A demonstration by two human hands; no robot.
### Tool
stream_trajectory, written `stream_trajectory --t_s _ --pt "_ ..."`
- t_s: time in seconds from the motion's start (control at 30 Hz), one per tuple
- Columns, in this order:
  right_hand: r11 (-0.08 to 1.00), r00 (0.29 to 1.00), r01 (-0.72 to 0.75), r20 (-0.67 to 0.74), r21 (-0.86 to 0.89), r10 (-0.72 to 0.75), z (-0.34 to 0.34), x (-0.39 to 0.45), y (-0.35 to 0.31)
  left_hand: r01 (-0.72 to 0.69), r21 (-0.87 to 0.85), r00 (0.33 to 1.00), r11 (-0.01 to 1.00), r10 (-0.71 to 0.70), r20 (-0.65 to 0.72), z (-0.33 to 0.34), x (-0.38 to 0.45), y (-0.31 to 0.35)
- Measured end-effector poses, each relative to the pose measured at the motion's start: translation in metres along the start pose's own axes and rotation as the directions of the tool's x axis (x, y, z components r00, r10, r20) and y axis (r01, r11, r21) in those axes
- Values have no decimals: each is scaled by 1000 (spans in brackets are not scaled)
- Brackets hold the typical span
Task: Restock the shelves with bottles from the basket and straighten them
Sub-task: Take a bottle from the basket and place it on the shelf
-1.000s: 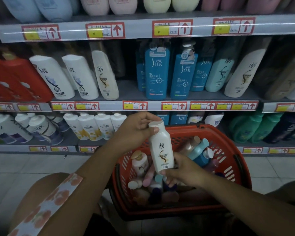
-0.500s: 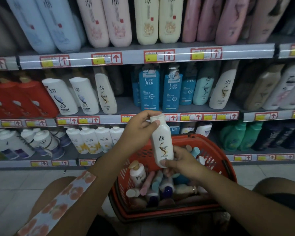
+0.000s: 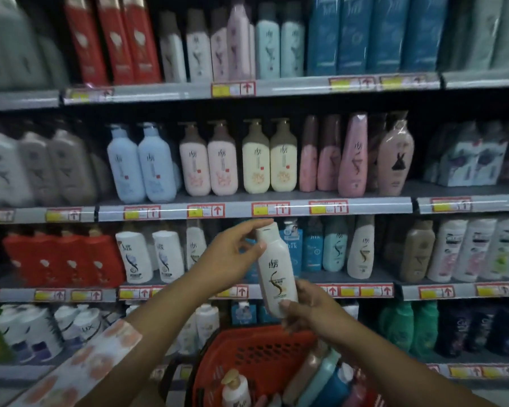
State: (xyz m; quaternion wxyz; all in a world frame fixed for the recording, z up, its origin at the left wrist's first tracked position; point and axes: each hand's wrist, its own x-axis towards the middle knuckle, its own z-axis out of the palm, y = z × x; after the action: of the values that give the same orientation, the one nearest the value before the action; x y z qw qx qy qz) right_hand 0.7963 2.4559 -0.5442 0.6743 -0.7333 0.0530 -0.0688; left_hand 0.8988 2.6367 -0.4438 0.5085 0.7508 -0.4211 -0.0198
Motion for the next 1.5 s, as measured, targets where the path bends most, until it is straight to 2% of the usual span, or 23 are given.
stream_trajectory --t_s 0.23,0.37,0.73,1.07,1.2,1.4,1.5 --pt "993 994 107 22 -54 -106 10 -5 -63 -68 176 995 982 79 -56 -43 4 57" --pt "972 986 167 1 -163 -169 9 -7 -91 -129 234 985 964 151 -80 -52 13 81" --pt "957 968 219 -82 -188 -238 -4 -16 -147 -256 379 957 889 287 -27 -65 38 138" --pt "949 964 250 -46 -191 -263 14 -4 -162 -235 399 958 887 280 -57 -88 36 139" --pt "944 953 285 -51 -168 -297 22 6 -174 -205 364 959 908 261 -111 -102 43 140" --pt "898 924 365 -21 -246 -381 35 54 -232 -186 227 949 956 235 -211 -145 71 144" --pt "879 907 407 -6 -247 -421 47 88 -268 -173 215 937 961 227 -264 -176 96 148"
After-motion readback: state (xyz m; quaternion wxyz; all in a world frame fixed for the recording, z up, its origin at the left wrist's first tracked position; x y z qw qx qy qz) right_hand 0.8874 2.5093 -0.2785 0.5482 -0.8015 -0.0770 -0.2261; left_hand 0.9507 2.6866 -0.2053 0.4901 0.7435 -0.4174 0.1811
